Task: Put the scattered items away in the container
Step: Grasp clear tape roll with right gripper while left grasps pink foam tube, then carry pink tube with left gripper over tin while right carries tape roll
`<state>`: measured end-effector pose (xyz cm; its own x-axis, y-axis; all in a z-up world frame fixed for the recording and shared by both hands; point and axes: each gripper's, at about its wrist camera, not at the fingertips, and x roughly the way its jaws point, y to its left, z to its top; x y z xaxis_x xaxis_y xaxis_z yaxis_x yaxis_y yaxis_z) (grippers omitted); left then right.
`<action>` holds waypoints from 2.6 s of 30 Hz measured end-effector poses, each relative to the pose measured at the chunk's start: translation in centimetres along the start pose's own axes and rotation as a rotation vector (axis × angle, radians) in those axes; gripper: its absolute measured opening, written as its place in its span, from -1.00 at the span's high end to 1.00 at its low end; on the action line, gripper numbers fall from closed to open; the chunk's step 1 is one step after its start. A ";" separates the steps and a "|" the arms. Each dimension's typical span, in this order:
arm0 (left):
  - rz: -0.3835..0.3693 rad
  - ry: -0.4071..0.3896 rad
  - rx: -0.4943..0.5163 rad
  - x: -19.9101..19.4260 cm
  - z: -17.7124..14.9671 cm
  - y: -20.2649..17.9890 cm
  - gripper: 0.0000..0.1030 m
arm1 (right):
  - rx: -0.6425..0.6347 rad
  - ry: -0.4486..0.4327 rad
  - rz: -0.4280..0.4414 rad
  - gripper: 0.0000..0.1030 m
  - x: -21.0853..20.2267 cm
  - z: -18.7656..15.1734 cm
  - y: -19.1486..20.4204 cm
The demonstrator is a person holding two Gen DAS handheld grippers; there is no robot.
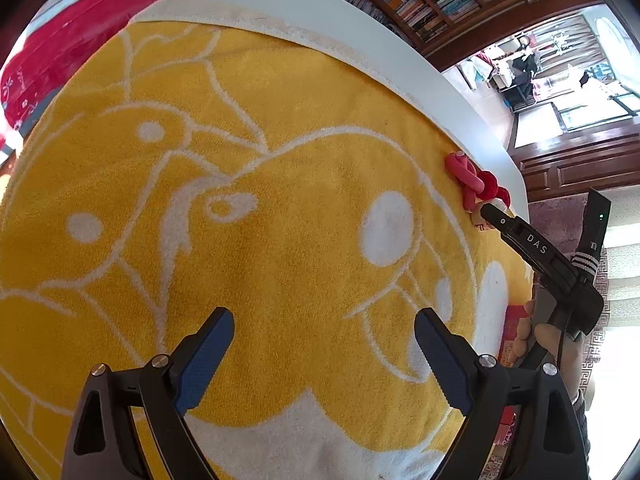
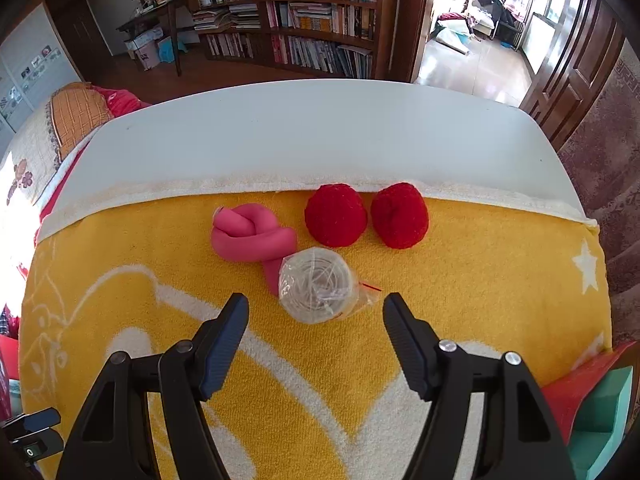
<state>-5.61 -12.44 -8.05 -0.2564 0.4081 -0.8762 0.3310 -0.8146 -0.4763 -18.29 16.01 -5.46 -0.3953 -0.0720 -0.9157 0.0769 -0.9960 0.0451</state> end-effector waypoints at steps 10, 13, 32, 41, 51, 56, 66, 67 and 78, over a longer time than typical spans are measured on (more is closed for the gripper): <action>-0.010 0.016 0.108 2.7 3.3 -5.0 -0.81 | 0.041 -0.007 0.018 0.21 -1.1 -0.7 -2.2; -0.012 0.005 0.157 3.8 4.6 -7.6 -0.81 | 0.052 -0.032 0.026 0.21 -2.9 -1.8 -3.4; 0.054 -0.048 0.389 11.8 8.7 -18.0 -0.81 | 0.108 -0.088 0.072 0.21 -8.6 -5.3 -7.7; 0.167 -0.066 0.426 13.7 9.7 -18.8 -0.81 | 0.086 -0.094 0.094 0.21 -9.0 -5.8 -7.7; 0.200 -0.102 0.446 14.3 9.3 -20.3 -0.24 | 0.069 -0.110 0.125 0.21 -10.0 -6.1 -7.7; 0.183 -0.109 0.429 12.6 7.8 -19.6 -0.24 | 0.071 -0.130 0.144 0.21 -10.8 -6.1 -7.9; 0.120 -0.088 0.432 9.2 2.4 -19.8 -0.24 | 0.078 -0.166 0.179 0.21 -13.5 -7.7 -8.6; 0.114 -0.085 0.438 8.8 1.7 -20.1 -0.24 | 0.081 -0.171 0.180 0.21 -14.0 -8.0 -8.9; -0.011 -0.041 0.579 5.4 -7.8 -26.4 -0.25 | 0.172 -0.205 0.135 0.21 -19.5 -14.1 -14.7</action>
<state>-8.61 14.49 -0.74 -0.2961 0.4109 -0.8623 -0.2193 -0.9079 -0.3573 1.14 32.78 6.11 -0.5702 -0.1957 -0.7978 -0.0082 -0.9698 0.2438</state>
